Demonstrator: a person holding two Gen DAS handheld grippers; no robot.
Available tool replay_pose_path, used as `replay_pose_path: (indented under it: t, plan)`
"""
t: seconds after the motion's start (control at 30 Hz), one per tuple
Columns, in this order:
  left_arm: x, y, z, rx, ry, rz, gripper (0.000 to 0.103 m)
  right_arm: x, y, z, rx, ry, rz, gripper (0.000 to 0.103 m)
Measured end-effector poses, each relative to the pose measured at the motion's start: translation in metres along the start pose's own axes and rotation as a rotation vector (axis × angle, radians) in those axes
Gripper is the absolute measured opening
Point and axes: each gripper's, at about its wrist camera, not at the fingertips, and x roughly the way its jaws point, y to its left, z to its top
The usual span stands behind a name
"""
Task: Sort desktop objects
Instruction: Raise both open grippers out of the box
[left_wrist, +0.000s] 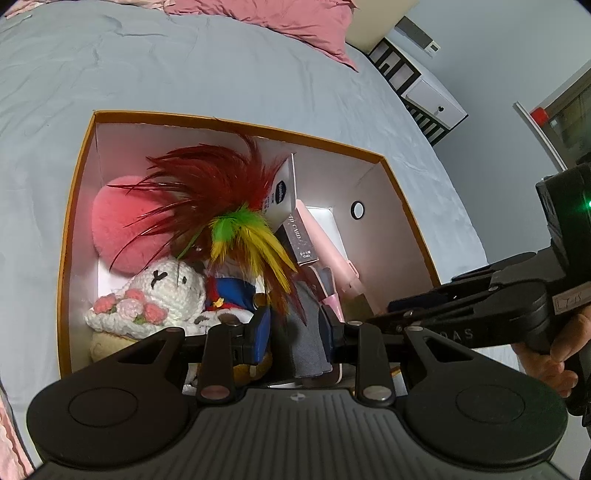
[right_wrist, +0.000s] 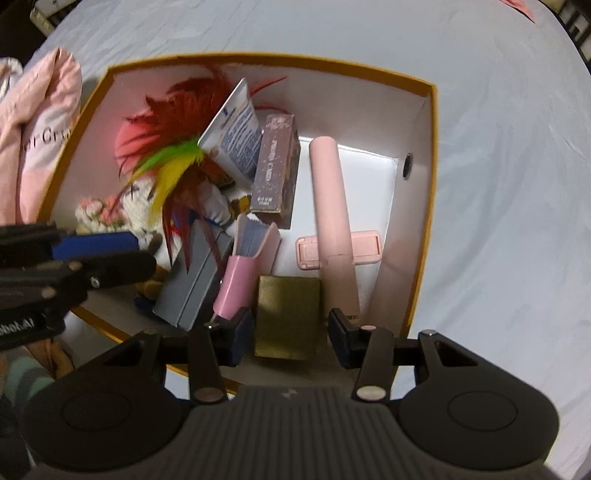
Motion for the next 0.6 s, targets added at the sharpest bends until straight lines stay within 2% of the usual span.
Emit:
replay_pose_path:
  t: [0.17,0.3,0.43,0.6]
  plan:
    - [-0.001,-0.006,-0.001,0.030,-0.003,-0.008,0.032,0.014,0.000,-0.008,0.014,0.013,0.016,0.018]
    - [-0.001,-0.016,-0.003,0.067,-0.013,0.002,0.032,0.009,0.001,-0.016,0.024,-0.037,0.033,0.019]
    - [-0.008,-0.035,-0.008,0.121,-0.052,0.021,0.032,-0.011,0.006,-0.035,0.003,-0.157,0.027,0.021]
    - [-0.031,-0.059,-0.016,0.172,-0.154,0.032,0.032,-0.040,0.020,-0.067,-0.051,-0.374,-0.005,0.021]
